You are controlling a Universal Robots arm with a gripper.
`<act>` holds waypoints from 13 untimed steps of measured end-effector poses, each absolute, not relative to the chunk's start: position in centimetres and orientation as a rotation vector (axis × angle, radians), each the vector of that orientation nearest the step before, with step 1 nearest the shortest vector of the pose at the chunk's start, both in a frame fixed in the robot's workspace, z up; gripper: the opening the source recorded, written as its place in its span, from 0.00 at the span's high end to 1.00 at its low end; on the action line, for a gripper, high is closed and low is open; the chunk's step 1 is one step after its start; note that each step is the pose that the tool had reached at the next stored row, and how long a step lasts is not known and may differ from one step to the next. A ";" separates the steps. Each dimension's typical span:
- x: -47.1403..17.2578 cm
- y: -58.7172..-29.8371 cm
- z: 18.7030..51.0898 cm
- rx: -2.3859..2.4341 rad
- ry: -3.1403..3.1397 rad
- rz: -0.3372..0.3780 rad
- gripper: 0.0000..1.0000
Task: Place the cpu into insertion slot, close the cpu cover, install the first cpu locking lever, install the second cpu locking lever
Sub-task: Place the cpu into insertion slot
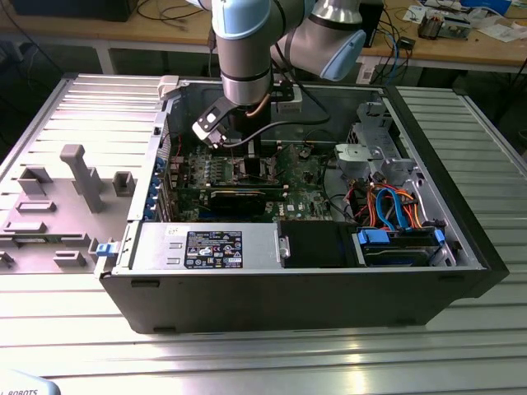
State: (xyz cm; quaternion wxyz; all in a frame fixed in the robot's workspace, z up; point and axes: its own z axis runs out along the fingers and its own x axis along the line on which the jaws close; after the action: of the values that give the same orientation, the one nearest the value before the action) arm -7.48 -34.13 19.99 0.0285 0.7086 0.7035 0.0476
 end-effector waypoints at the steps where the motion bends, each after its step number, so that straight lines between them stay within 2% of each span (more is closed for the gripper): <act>1: -7.5 -34.1 20.0 2.186 2.171 0.147 0.46; 13: -7.5 -34.2 19.7 2.204 2.152 0.147 0.46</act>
State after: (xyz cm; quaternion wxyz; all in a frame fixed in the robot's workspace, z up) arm -7.48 -34.15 19.73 0.0286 0.7144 0.6975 0.0477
